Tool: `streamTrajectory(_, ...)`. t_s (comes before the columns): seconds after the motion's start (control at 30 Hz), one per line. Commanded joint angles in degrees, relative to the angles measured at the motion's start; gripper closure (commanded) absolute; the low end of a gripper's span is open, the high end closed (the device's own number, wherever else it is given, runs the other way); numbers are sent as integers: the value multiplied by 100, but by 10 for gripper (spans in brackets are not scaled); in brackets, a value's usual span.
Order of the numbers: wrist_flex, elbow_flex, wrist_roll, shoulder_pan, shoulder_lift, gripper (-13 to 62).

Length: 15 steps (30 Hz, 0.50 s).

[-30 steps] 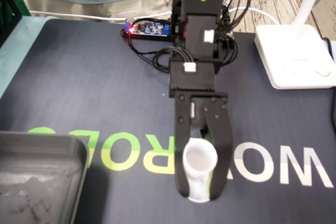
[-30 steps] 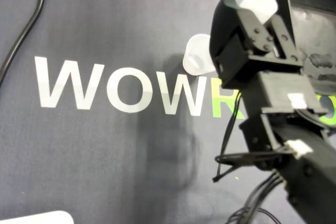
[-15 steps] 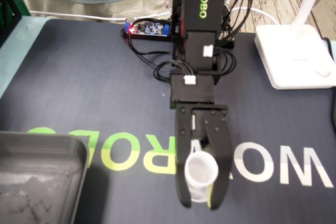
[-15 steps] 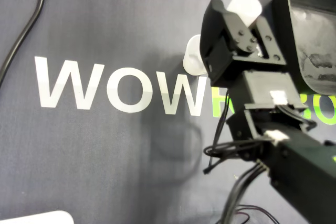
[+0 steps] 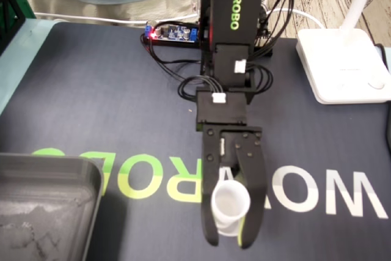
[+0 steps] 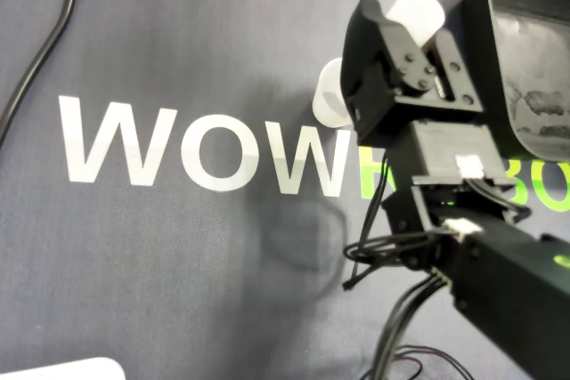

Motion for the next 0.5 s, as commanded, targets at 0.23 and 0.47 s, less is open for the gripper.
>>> streamTrajectory(0.23, -501, 44, -35, 88, 193, 288)
streamTrajectory(0.47, -378, 70, 237, 88, 1143, 250)
